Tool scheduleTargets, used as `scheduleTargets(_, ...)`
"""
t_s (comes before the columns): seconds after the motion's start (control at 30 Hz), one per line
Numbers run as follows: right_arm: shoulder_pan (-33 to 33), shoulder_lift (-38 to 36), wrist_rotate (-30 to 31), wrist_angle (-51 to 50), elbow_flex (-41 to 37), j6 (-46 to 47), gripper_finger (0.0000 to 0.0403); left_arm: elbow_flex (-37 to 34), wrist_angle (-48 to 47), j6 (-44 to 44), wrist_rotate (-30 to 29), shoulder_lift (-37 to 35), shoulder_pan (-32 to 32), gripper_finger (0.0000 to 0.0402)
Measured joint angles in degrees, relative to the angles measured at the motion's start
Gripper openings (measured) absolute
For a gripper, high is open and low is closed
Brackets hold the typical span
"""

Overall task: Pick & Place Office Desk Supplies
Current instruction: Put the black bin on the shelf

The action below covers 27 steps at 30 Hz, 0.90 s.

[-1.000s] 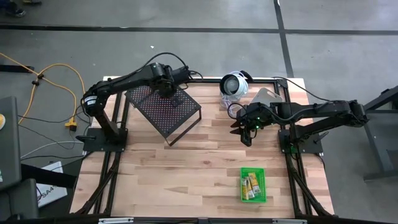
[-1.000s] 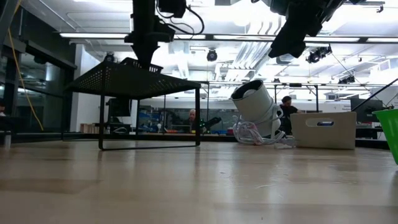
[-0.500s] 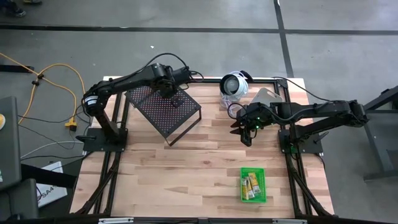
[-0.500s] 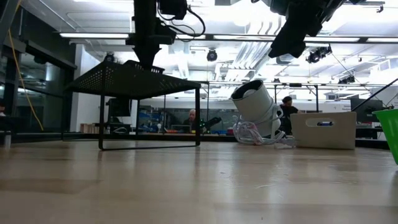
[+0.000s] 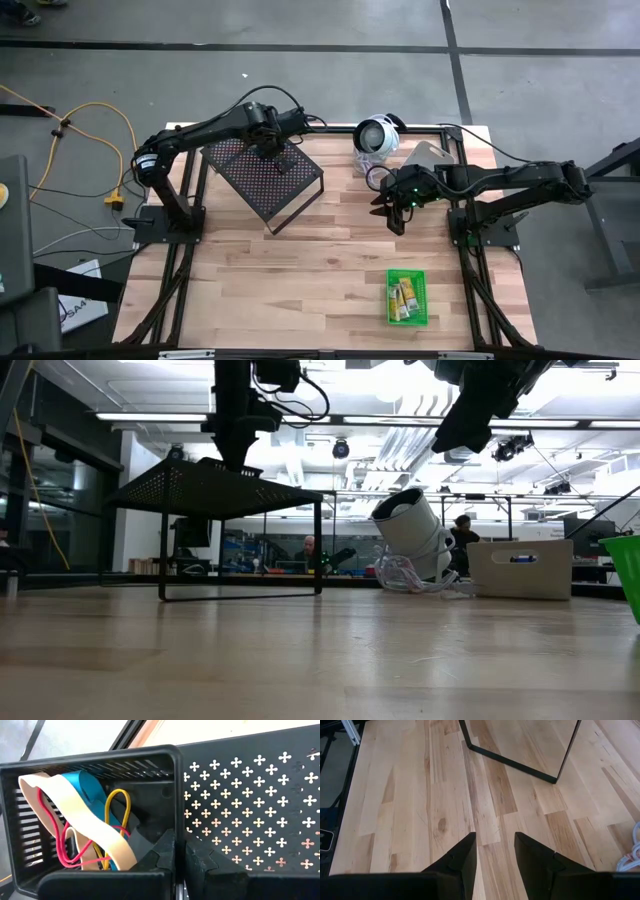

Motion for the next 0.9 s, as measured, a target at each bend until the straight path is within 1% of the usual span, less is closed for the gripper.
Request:
scheduleTargets(0.17, 0.0, 0.0, 0.0, 0.0, 0.0, 0.0, 0.0120, 0.0, 0.0, 0.2, 0.0, 0.0, 0.0, 0.0031)
scheduleTargets(0.43, 0.0, 0.0, 0.0, 0.0, 0.0, 0.0, 0.0120, 0.0, 0.0, 0.4, 0.1, 0.0, 0.0, 0.0077)
scheduleTargets(0.9, 0.0, 0.0, 0.0, 0.0, 0.0, 0.0, 0.0120, 0.1, -0.1, 0.4, 0.2, -0.8, -0.5, 0.0081)
